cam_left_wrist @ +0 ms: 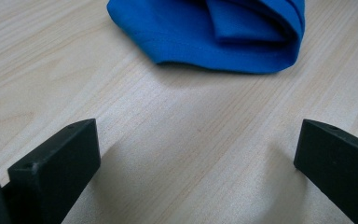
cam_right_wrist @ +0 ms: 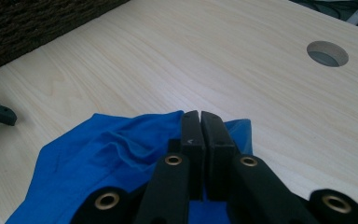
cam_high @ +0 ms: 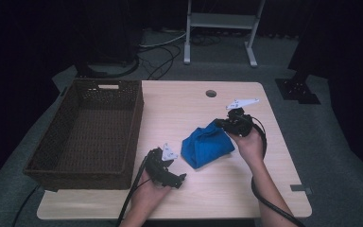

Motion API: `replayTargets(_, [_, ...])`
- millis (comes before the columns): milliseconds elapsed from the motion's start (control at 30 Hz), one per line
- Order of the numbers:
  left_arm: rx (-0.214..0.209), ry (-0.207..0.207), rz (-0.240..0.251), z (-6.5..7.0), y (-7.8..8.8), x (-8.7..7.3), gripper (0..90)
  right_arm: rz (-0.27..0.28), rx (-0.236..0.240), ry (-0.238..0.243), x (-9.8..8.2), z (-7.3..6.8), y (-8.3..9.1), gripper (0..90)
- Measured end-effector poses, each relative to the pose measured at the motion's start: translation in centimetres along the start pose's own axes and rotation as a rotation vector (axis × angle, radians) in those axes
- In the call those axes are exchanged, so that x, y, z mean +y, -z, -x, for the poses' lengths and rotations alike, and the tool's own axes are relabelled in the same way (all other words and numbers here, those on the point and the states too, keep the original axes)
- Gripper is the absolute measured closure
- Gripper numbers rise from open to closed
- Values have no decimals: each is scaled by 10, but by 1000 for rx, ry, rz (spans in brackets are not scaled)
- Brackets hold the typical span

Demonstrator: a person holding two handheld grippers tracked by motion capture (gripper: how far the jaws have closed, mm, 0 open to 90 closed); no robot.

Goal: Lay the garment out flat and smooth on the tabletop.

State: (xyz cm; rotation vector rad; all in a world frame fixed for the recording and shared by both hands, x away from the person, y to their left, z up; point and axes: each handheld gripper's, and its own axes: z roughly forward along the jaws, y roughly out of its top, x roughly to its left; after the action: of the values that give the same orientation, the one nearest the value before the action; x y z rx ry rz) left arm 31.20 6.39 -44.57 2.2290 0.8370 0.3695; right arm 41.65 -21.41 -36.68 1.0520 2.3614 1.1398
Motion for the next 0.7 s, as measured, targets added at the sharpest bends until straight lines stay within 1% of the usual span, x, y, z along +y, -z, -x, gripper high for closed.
replayTargets(400, [1, 3, 3, 0, 0, 0, 0, 9, -1, -16, -19, 1, 10, 882])
replayTargets(700, [2, 2, 2, 0, 0, 0, 0, 12, -11, -23, -33, 2, 20, 882])
